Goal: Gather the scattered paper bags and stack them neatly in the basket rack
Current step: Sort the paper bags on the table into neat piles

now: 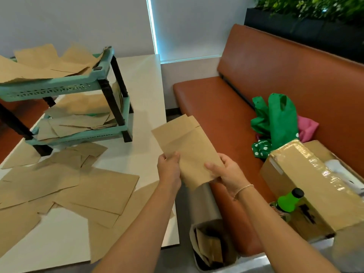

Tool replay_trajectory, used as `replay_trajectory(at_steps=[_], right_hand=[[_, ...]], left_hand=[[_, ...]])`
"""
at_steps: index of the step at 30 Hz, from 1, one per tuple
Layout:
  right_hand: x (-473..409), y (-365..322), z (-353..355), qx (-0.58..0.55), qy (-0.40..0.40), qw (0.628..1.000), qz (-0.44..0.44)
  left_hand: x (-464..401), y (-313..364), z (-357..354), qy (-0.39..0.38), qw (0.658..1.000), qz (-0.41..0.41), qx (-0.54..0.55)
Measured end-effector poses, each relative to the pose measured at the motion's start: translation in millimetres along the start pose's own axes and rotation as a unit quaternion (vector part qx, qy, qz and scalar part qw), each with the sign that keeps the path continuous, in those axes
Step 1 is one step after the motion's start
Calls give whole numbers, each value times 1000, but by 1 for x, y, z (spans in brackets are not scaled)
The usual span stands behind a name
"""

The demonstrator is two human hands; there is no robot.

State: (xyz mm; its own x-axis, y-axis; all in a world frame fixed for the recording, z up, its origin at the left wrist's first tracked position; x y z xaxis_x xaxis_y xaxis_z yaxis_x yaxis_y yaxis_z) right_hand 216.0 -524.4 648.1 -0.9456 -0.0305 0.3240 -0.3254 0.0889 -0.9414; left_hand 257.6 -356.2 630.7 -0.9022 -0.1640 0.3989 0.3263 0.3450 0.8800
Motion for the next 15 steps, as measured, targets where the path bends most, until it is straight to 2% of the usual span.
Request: replay_trajectory(at_steps=[3,5,7,10,15], right_hand=[[1,21,48,131,171,976,-11],[4,37,73,226,234,945,-29],[5,62,88,333,219,915,-60],[7,120,95,445,133,875,-135],[17,183,85,489,58,843,-217]], left_hand=[[3,-21,-15,-24,994,4,-111],[8,-27,-22,-28,979,-5,-202],[12,-25,-25,-25,961,-19,-273],[12,-21,-29,-44,939,-63,-336],[14,-25,-34,-84,908,-99,-397]])
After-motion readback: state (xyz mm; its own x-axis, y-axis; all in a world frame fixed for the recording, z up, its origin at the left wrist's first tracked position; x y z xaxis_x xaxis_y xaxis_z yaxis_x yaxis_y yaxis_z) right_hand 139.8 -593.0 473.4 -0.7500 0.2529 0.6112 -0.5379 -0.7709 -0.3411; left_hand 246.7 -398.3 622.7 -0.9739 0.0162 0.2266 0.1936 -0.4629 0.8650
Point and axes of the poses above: each hand's wrist, its own x-axis away from the middle knuckle, its own z-axis out of the back of the hand, y = z × x, the point moved 7 cm from there along -x, towards the middle knuckle, and after that the axes turned 6 degrees about -y, right-handed, at the moved point
